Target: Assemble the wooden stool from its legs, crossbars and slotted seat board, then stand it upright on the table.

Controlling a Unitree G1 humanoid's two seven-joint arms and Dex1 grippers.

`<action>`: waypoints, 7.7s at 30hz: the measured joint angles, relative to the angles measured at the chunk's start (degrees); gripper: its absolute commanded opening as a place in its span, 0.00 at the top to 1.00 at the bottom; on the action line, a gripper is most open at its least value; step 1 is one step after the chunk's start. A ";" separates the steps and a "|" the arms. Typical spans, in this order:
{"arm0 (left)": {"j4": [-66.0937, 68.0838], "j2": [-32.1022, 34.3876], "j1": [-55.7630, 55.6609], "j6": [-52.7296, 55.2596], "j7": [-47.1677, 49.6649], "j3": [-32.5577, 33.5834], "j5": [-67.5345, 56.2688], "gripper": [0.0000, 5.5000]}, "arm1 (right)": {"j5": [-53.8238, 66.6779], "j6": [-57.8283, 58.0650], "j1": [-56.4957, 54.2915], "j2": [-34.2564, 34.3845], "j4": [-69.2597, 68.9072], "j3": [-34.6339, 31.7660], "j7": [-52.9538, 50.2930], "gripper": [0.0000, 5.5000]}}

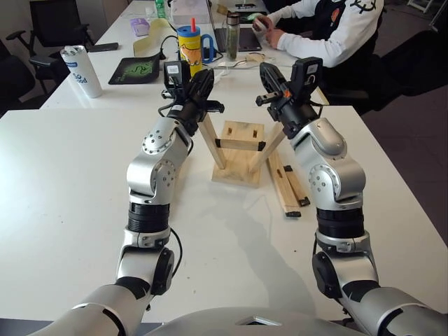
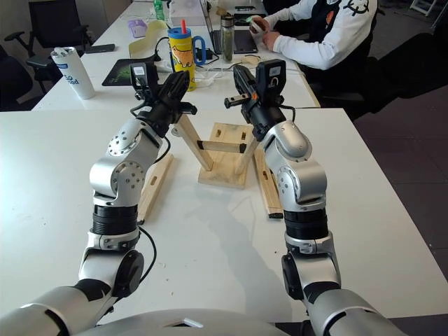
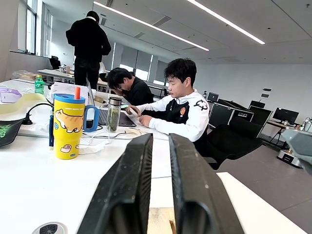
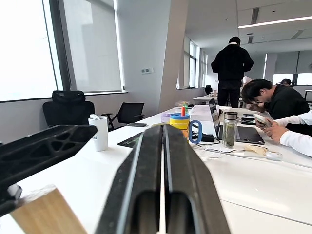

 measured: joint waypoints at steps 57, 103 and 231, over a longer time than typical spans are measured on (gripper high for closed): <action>-7.86 10.48 9.25 -14.12 1.96 16.11 0.23 0.88 | -15.78 -15.68 6.36 -9.21 27.51 5.77 20.02 1.00; -4.25 4.15 33.39 -8.53 -3.37 5.30 3.50 0.88 | -6.44 12.38 1.59 -6.76 7.02 9.36 47.17 1.00; -2.64 2.41 35.35 -14.85 -1.35 5.77 7.75 0.88 | -8.91 20.34 17.67 -19.88 14.88 -8.37 12.31 0.76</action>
